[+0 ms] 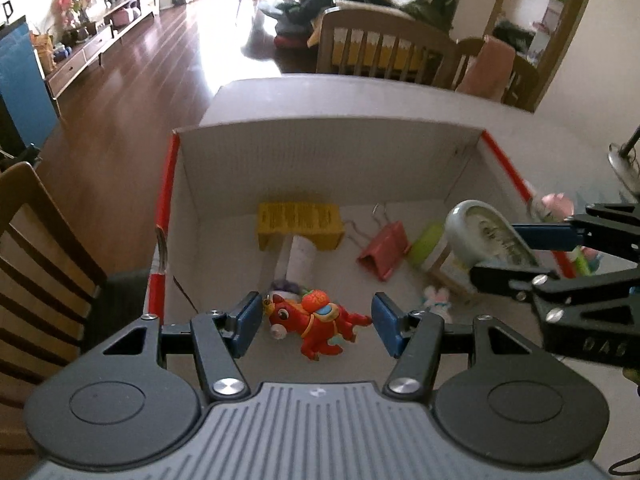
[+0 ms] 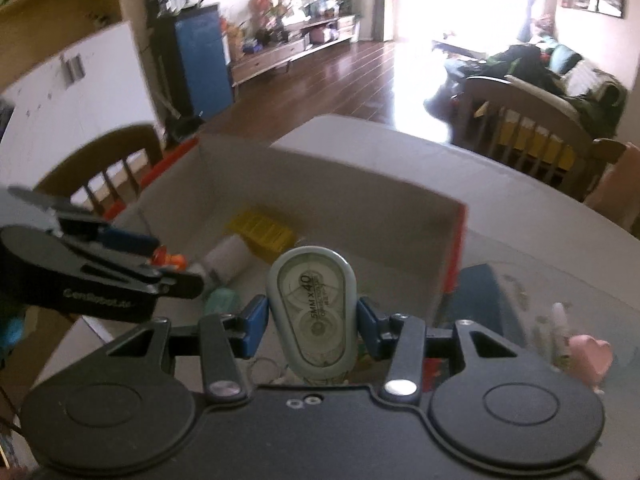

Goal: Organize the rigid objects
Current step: 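Carry the orange toy and tape dispenser over the cardboard box with both tools, then open both tools to release the toy and tape dispenser into the box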

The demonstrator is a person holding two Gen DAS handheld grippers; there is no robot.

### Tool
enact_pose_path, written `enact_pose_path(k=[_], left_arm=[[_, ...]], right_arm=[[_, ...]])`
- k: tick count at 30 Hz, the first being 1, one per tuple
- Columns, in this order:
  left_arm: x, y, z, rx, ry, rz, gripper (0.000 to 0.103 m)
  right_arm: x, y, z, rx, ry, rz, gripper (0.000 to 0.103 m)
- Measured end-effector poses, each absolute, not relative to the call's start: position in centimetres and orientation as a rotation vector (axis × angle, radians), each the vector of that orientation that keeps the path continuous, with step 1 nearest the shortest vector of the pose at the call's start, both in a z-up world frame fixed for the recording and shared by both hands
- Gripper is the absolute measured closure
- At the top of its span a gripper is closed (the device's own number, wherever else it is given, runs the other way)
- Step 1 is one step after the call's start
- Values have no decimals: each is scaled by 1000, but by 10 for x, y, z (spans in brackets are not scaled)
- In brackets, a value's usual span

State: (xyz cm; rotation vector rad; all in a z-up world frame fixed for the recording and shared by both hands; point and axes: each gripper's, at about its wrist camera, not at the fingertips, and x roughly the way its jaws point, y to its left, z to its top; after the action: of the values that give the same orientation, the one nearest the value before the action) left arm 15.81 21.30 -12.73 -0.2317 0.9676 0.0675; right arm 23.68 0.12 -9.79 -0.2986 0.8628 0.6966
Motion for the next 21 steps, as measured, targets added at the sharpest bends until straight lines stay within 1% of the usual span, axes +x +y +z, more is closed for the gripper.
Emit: enact_pose_path(k=[13,21], left_arm=[[166,210,-158,-248,1046,20,43],[172,210,-160,-246,1067,31,43]], right_arm=[[241,19,-128,-370,963,729,56],[246,23,-130,-366,990,721,55]])
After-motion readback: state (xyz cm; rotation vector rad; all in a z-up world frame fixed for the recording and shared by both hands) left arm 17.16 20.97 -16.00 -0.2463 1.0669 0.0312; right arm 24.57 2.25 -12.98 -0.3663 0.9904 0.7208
